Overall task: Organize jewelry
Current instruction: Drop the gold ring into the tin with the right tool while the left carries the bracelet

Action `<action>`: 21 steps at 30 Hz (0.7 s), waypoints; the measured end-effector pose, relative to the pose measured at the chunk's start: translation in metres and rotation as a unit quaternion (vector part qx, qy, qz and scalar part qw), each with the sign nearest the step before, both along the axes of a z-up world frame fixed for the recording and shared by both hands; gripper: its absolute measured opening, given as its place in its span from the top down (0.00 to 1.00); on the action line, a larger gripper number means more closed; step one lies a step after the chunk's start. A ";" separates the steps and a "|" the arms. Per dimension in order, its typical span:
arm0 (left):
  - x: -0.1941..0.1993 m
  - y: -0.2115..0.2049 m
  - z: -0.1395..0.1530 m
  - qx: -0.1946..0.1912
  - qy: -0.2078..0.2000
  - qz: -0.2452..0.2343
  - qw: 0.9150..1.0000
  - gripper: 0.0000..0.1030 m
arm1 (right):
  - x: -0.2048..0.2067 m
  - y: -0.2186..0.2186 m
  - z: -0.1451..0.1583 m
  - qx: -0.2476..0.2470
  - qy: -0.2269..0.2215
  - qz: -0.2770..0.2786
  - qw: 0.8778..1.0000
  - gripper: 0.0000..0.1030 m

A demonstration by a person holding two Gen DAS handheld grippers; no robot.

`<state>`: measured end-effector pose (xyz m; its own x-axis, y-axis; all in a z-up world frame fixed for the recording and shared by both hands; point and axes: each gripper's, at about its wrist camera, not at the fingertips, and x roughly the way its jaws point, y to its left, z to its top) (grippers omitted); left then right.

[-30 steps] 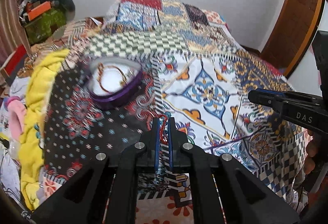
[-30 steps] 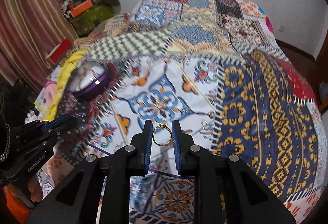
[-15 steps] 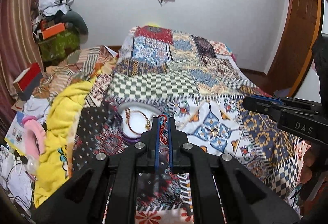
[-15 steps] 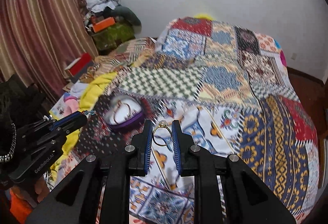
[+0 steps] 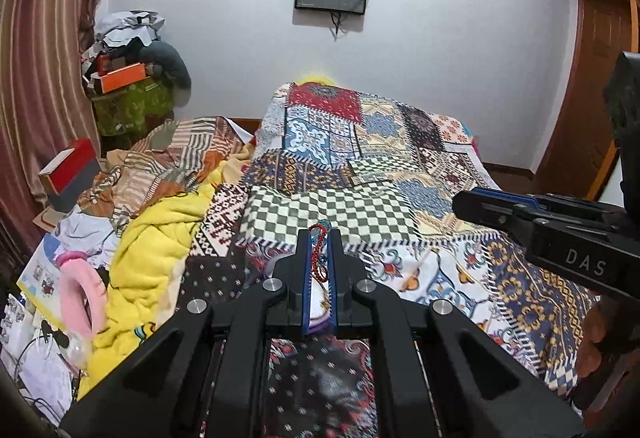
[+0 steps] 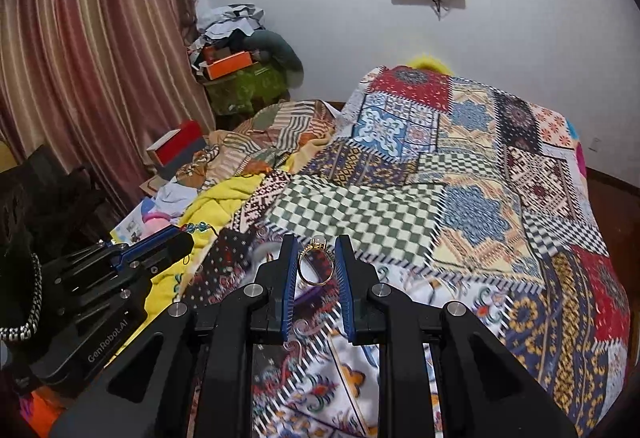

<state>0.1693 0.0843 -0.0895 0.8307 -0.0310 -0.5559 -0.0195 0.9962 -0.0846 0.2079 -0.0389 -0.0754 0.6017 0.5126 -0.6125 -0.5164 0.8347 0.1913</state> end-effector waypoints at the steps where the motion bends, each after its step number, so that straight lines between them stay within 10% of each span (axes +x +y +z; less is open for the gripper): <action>1: 0.002 0.002 0.000 0.000 0.000 0.002 1.000 0.95 | 0.002 0.002 0.000 0.000 0.000 0.003 1.000 0.83; 21: 0.062 0.034 -0.073 -0.065 0.097 -0.011 0.993 0.95 | 0.047 0.060 -0.060 -0.045 0.069 0.046 0.996 0.83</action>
